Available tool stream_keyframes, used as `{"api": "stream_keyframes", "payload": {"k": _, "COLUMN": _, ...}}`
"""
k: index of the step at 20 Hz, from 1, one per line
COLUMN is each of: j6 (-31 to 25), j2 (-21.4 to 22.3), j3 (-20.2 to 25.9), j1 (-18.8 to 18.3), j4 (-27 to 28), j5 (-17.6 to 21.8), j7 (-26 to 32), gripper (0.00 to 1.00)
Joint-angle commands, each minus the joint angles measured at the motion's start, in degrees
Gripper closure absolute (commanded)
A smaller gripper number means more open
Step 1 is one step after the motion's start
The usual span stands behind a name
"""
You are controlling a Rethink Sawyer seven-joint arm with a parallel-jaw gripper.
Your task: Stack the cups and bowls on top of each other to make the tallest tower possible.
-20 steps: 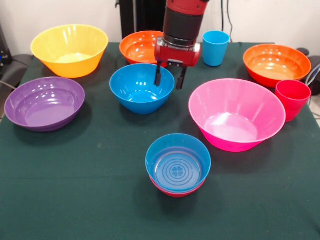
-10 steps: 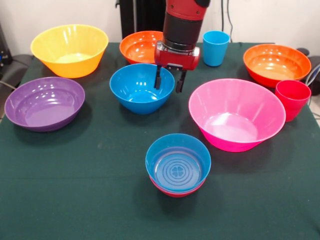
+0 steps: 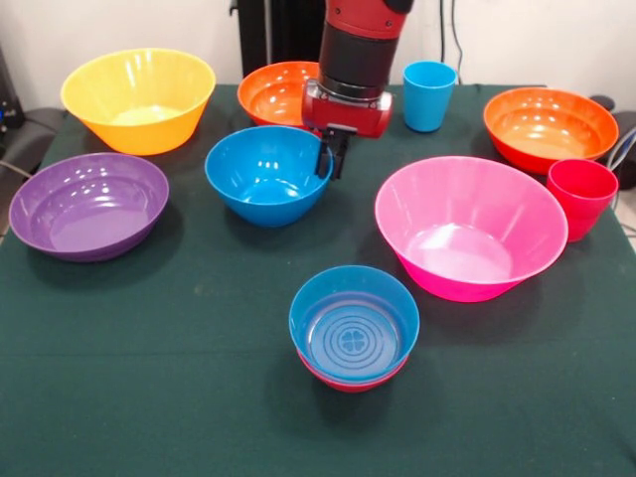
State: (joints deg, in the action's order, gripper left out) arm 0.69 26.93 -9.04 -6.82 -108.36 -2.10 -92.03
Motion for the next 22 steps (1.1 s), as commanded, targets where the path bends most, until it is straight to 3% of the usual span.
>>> {"api": "stream_keyframes", "payload": {"k": 1, "j6": -4.23, "j2": -1.40, "j3": 1.69, "j1": 2.29, "j4": 4.95, "j5": -0.06, "j7": -6.97, "gripper": 1.00}}
{"api": "stream_keyframes", "payload": {"k": 12, "j6": -9.91, "j2": -3.20, "j3": -2.37, "j1": 6.55, "j4": 11.69, "j5": -3.85, "j7": -7.91, "gripper": 1.00}}
{"api": "stream_keyframes", "payload": {"k": 16, "j6": -18.70, "j2": -4.04, "j3": -6.00, "j1": 9.67, "j4": 19.12, "j5": -6.28, "j7": -8.20, "gripper": 1.00}}
{"api": "stream_keyframes", "payload": {"k": 22, "j6": -30.29, "j2": -8.60, "j3": -11.95, "j1": 13.23, "j4": 31.23, "j5": -7.89, "j7": -10.88, "gripper": 1.00}}
